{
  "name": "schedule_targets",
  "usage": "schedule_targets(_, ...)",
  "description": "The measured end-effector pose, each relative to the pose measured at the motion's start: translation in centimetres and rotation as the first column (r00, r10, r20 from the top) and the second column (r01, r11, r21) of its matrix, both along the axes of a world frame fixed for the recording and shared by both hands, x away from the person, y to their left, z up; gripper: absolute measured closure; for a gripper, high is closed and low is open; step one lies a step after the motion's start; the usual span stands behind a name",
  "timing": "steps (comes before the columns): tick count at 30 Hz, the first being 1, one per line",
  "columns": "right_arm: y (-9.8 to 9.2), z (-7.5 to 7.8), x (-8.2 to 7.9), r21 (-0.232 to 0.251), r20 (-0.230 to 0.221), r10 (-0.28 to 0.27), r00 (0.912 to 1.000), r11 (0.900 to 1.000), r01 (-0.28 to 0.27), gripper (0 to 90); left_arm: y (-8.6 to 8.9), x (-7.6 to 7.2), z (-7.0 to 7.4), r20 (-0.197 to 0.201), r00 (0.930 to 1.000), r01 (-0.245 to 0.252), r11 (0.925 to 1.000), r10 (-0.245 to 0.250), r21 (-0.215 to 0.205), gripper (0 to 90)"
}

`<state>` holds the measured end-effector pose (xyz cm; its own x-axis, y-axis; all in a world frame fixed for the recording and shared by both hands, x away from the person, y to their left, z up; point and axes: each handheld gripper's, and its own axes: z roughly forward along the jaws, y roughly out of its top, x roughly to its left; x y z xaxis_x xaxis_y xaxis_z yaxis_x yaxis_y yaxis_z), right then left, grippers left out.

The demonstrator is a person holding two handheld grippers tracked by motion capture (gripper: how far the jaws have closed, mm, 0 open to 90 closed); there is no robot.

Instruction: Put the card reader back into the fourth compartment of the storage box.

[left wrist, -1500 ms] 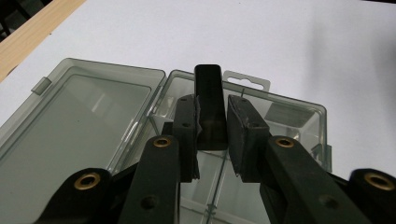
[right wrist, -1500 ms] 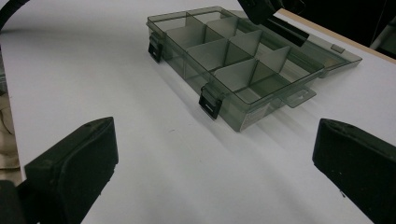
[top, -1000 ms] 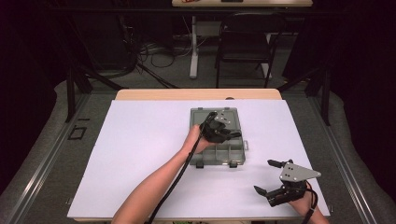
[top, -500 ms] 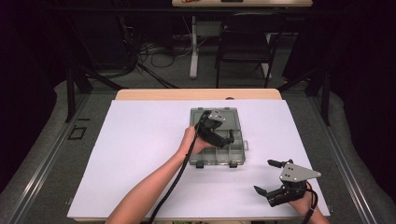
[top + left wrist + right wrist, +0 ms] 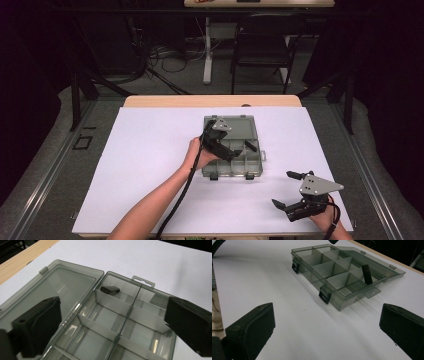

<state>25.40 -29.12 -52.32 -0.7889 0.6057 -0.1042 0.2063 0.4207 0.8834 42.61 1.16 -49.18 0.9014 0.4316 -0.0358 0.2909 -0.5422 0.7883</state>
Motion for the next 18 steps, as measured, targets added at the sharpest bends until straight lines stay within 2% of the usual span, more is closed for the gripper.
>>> schedule_targets(7, 0.0, 0.0, 0.0, 0.000, 0.001, 0.003, 1.0000, 1.000, -0.003, 0.0, 2.6, -1.8, 0.3, 0.029, 0.9993, -0.021, 0.9997, 0.021, -0.010, 0.0)
schedule_targets(13, 0.1, 0.0, 0.0, -0.001, -0.002, 0.001, 1.0000, 1.000, -0.001, 0.0, 5.5, -3.3, 0.7, 0.051, 0.9966, -0.064, 0.9974, 0.065, -0.033, 0.0)
schedule_targets(18, 0.1, 0.0, 0.0, -0.001, -0.004, 0.001, 1.0000, 1.000, -0.001, 0.0, 8.0, -4.2, 0.7, 0.051, 0.9924, -0.109, 0.9926, 0.112, -0.053, 0.0)
